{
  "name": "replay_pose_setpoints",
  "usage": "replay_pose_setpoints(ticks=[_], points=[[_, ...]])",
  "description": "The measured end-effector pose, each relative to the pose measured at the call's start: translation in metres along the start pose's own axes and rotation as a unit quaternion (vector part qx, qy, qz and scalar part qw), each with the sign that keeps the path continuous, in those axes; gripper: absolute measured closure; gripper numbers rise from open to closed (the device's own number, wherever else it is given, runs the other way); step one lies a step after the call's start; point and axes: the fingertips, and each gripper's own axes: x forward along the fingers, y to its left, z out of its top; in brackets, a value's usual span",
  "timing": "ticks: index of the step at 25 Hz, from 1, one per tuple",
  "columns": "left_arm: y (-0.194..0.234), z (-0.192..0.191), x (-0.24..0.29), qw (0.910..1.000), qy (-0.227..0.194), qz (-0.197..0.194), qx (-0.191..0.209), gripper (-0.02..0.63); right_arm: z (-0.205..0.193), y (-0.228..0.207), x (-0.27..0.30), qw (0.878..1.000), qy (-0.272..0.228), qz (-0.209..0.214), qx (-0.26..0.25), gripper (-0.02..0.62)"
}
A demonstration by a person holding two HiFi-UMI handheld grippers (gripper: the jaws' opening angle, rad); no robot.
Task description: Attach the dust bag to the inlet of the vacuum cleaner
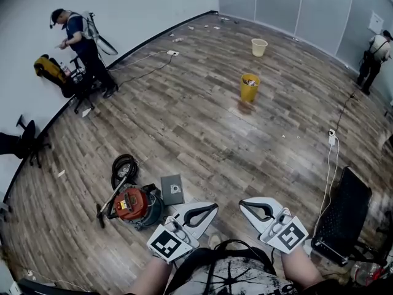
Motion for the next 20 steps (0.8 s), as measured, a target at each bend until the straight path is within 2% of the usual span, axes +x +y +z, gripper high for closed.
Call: replay_pose_setpoints(ticks=[5, 12, 16, 20], points=[[0.037, -0.005, 0.0, 0.9999, -0.001, 0.005, -0.011, 0.607, -0.005, -0.024, 0.026, 1.0, 0.003, -0.002, 0.005, 0.591], [0.077, -0.011, 0.025, 0.9999, 0.007, 0.008, 0.001, 0.607, -0.015, -0.068, 0.049, 1.0, 0.009, 0.003, -0.003, 0.591], [0.105, -0.014, 0.045, 0.9992, 0.015, 0.037, 0.002, 0.607, -0.021, -0.103, 0.068, 0.999, -0.005, 0.031, 0.001, 0.591], [0.135, -0.008, 0.071, 0.9968, 0.013, 0.079, 0.001, 0.607, -0.016, -0.138, 0.089, 0.997, -0.028, 0.077, 0.007, 0.591]])
